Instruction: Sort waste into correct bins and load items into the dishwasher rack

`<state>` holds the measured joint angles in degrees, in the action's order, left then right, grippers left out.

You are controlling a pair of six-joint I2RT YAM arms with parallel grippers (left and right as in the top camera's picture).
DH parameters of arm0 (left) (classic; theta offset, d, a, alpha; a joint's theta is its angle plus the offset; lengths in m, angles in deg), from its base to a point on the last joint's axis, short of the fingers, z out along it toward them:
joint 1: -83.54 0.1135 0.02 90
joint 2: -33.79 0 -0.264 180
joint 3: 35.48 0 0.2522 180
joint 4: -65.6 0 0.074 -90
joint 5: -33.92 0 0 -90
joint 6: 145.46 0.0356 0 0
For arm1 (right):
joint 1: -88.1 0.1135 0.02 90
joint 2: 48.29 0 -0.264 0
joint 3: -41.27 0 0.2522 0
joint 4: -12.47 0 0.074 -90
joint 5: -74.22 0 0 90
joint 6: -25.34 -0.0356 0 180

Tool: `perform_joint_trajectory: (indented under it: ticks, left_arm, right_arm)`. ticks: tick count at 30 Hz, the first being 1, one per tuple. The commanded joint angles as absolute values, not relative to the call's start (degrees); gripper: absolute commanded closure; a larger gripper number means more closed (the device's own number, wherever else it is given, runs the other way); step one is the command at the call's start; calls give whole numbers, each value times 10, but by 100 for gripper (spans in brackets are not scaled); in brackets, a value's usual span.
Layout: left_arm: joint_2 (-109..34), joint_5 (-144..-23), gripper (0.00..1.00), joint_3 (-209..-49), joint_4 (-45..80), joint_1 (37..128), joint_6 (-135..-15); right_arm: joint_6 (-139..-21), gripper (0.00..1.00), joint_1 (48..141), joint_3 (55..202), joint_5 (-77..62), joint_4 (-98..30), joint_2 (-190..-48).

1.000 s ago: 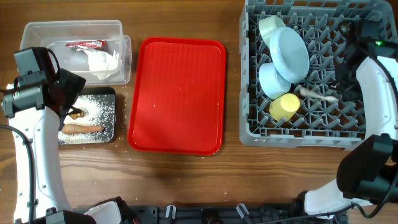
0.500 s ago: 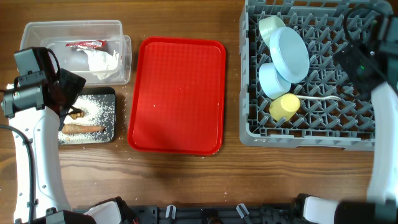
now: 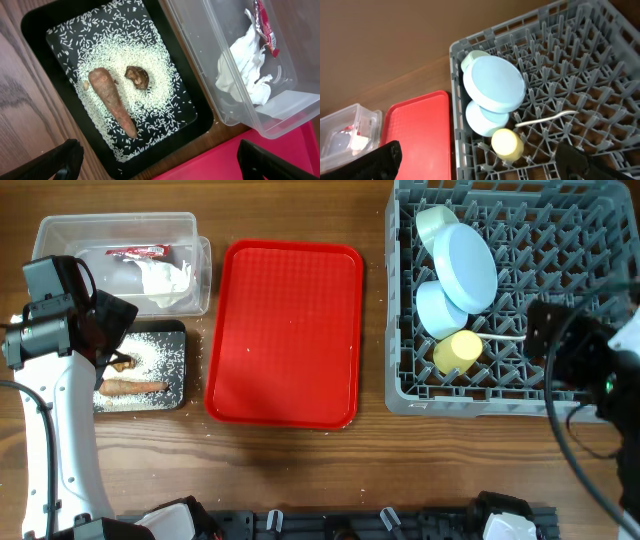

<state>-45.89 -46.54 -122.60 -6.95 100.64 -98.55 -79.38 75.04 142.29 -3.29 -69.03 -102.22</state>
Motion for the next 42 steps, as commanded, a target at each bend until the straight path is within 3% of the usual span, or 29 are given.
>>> perform_joint_trajectory:
  ticks: [1, 7, 11, 19, 29, 37, 42]
  left_arm:
    - [-455, -464, 0, -1229, -69, 1007, -977]
    - [-455, -464, 0, -1229, -69, 1007, -977]
    - [-455, -464, 0, -1229, -69, 1007, -977]
    - [-455, -464, 0, -1229, -69, 1007, -977]
    - [-455, -464, 0, -1229, -69, 1007, -977]
    - [-455, -464, 0, -1229, -69, 1007, -977]
    - [-455, -464, 0, -1229, -69, 1007, -977]
  right_arm:
    - [-778, 0, 750, 1432, -71, -700, -996]
    - [-736, 0, 750, 1417, -74, -688, -981]
    - [-736, 0, 750, 1336, -74, -600, -955]
    - [-741, 0, 762, 965, -52, -240, -771]
    - [-767, 0, 814, 649, -74, 2, -596]
    - [-769, 0, 841, 556, -87, 47, -531]
    - [-769, 0, 847, 553, -87, -7, -485]
